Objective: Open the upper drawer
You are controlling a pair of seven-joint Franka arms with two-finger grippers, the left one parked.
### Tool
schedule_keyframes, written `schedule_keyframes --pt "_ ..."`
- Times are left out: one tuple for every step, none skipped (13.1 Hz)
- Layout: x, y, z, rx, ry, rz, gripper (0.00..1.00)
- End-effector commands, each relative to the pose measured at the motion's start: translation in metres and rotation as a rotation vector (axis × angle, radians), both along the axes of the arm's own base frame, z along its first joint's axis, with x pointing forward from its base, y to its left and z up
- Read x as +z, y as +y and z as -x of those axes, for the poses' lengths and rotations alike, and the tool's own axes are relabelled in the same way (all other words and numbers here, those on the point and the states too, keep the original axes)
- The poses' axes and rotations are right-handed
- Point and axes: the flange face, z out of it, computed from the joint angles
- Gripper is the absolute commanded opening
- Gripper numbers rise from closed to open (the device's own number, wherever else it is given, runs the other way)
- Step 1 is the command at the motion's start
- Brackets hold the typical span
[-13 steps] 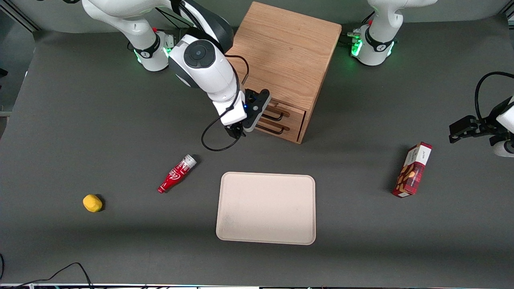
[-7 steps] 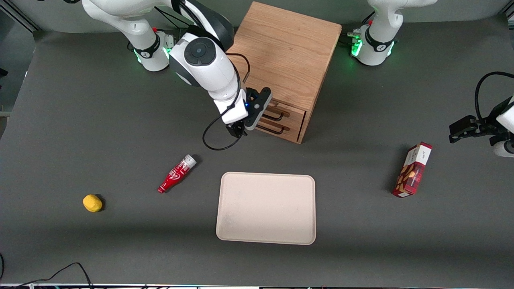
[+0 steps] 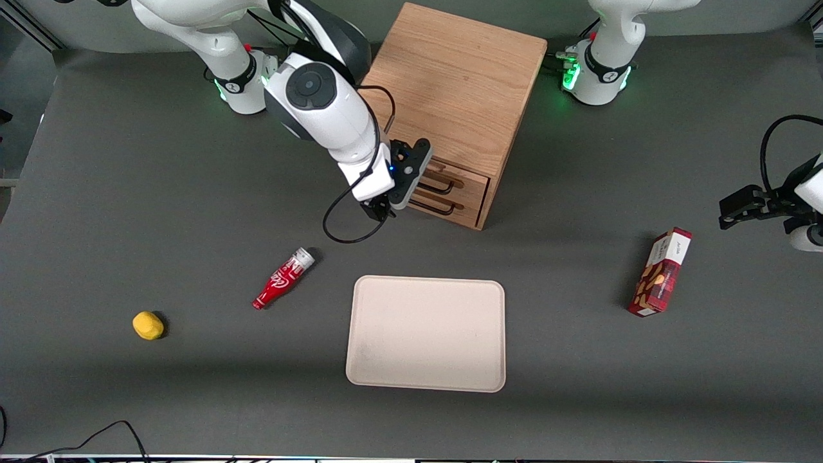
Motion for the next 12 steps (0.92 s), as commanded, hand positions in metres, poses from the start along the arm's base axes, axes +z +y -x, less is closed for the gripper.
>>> schedule_keyframes --pt "0.003 0.008 0.005 0.039 0.034 -0.036 1.00" --pt "0.002 0.009 0.008 0.054 0.033 -0.037 1.00" --pt "0.001 0.010 0.008 0.055 0.035 -0.050 1.00" --pt "-0.002 0.012 0.011 0.061 0.041 -0.054 1.00" --pt "-0.006 0.011 0.012 0.060 0.042 -0.053 1.00" --pt "-0.009 0.012 0.012 0.058 0.038 -0.061 1.00" --pt "-0.014 0.012 0.011 0.057 0.037 -0.069 1.00" --pt "-0.020 0.012 0.010 0.055 0.035 -0.074 1.00" --pt "-0.025 0.012 0.008 0.056 0.032 -0.075 1.00" --pt "-0.029 0.012 0.006 0.058 0.031 -0.079 1.00" --pt "-0.032 0.009 0.002 0.056 0.031 -0.081 1.00" --pt "-0.034 0.008 0.000 0.071 0.021 -0.084 1.00"
